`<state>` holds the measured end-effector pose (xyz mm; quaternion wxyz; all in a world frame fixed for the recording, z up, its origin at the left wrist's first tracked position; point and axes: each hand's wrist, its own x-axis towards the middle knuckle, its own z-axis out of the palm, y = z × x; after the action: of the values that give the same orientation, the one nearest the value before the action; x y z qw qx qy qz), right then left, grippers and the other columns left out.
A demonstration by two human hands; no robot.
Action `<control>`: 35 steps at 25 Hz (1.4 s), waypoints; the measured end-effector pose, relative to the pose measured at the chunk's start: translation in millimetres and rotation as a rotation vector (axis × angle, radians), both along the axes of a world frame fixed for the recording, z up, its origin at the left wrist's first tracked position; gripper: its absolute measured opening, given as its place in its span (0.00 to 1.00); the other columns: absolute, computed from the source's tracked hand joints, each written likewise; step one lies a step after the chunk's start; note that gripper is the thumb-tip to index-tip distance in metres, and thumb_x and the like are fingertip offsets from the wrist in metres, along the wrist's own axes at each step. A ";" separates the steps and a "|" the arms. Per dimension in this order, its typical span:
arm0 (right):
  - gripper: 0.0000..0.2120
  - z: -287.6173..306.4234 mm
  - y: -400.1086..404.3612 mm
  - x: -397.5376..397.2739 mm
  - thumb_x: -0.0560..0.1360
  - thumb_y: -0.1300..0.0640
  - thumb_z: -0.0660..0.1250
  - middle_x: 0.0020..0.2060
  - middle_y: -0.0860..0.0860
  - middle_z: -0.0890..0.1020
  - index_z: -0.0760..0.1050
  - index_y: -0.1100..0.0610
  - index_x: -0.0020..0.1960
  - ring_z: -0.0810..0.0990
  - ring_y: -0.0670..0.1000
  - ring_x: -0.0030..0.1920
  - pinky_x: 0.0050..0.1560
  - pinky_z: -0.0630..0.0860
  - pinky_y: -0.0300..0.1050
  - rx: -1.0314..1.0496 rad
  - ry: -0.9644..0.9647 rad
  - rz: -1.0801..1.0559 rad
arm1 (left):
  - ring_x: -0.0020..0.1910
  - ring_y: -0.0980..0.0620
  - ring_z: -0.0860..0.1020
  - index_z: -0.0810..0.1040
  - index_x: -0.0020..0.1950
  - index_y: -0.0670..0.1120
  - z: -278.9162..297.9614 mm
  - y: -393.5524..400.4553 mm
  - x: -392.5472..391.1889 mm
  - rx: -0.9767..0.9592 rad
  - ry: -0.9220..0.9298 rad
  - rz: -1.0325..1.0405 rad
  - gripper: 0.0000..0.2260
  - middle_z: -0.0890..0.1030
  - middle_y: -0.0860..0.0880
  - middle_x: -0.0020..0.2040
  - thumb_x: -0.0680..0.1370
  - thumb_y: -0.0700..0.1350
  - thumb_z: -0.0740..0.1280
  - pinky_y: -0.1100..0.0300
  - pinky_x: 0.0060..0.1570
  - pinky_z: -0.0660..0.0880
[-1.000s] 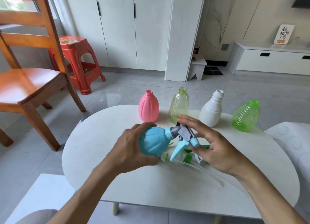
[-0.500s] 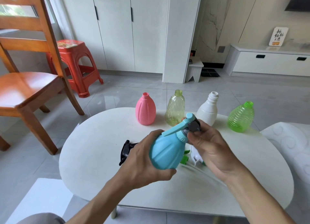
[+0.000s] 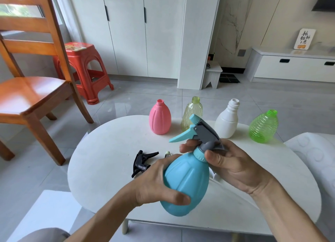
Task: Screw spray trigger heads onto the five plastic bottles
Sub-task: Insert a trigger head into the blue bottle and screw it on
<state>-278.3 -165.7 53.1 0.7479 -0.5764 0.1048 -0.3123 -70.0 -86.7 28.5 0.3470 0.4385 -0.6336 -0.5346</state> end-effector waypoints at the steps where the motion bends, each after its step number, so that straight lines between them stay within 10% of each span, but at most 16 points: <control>1: 0.21 0.9 1.9 2.2 0.75 0.54 0.72 0.56 0.60 0.82 0.75 0.71 0.56 0.78 0.58 0.62 0.65 0.71 0.49 -0.016 0.011 -0.055 | 0.53 0.46 0.81 0.75 0.65 0.48 -0.7 0.3 -0.7 -0.014 -0.011 0.040 0.31 0.82 0.47 0.54 0.62 0.49 0.76 0.49 0.50 0.79; 9: 0.13 -2.2 16.6 17.3 0.68 0.47 0.78 0.48 0.54 0.85 0.80 0.54 0.42 0.82 0.53 0.53 0.57 0.76 0.43 -0.037 0.024 -0.399 | 0.49 0.52 0.82 0.75 0.61 0.58 -3.9 1.0 -14.0 -0.137 -0.104 0.311 0.32 0.82 0.53 0.51 0.58 0.54 0.79 0.47 0.48 0.81; 15: 0.07 -3.9 9.5 17.1 0.68 0.53 0.74 0.49 0.54 0.86 0.84 0.53 0.46 0.83 0.51 0.54 0.53 0.78 0.43 0.123 -0.095 -0.465 | 0.56 0.50 0.76 0.63 0.73 0.50 -19.7 3.1 -38.6 -0.711 -0.730 0.642 0.46 0.75 0.51 0.65 0.60 0.58 0.78 0.55 0.50 0.78; 25: 0.13 21.5 1.0 -0.8 0.78 0.48 0.67 0.63 0.51 0.81 0.80 0.53 0.59 0.75 0.52 0.68 0.65 0.69 0.40 -0.332 0.104 -0.158 | 0.64 0.57 0.72 0.62 0.75 0.55 -10.2 6.9 -26.9 -0.712 -0.384 0.505 0.42 0.70 0.57 0.68 0.66 0.54 0.79 0.60 0.59 0.73; 35: 0.15 -3.3 20.1 28.9 0.75 0.57 0.69 0.47 0.55 0.85 0.73 0.70 0.49 0.82 0.54 0.55 0.61 0.75 0.45 -0.231 0.021 -0.568 | 0.57 0.59 0.74 0.61 0.71 0.58 -16.8 5.2 -34.0 -0.602 -0.399 0.559 0.39 0.72 0.58 0.63 0.66 0.57 0.78 0.65 0.54 0.72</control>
<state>-249.5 -145.6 49.8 0.5590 -0.6083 0.2332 -0.5130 -104.0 -81.5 11.7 0.4612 0.5668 -0.6725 -0.1175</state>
